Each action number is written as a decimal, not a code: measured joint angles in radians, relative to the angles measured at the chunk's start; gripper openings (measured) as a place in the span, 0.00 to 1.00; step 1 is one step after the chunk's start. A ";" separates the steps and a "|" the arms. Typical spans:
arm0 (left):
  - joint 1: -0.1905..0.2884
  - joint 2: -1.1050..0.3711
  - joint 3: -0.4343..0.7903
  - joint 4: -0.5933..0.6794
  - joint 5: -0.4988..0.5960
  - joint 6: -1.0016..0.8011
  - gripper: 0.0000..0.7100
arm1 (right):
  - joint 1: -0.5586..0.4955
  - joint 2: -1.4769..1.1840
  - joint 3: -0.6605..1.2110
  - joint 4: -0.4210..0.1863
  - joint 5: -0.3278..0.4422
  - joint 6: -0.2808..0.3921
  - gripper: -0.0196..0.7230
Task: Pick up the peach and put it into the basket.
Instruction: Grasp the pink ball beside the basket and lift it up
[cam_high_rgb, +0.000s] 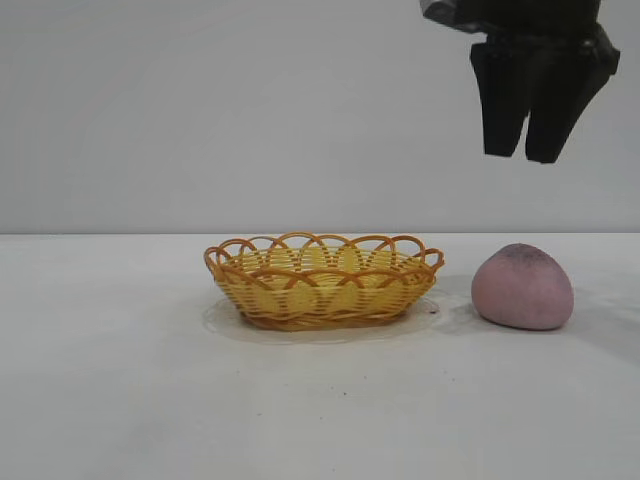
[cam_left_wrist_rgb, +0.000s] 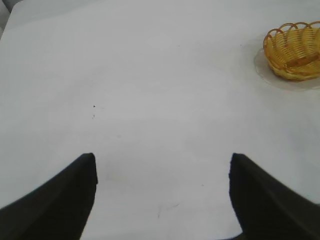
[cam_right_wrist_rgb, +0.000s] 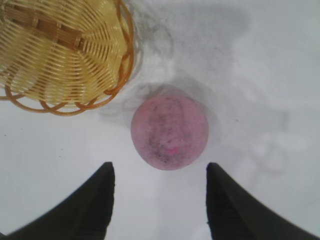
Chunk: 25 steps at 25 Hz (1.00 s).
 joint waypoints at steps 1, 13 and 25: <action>0.000 0.000 0.000 0.000 0.000 0.000 0.68 | 0.001 0.013 0.000 -0.004 0.000 0.004 0.55; 0.000 0.000 0.000 -0.006 0.000 0.000 0.68 | 0.005 0.146 0.000 -0.005 -0.003 0.015 0.55; 0.000 0.000 0.000 -0.006 0.000 0.000 0.68 | 0.007 0.183 -0.010 -0.036 -0.006 0.022 0.03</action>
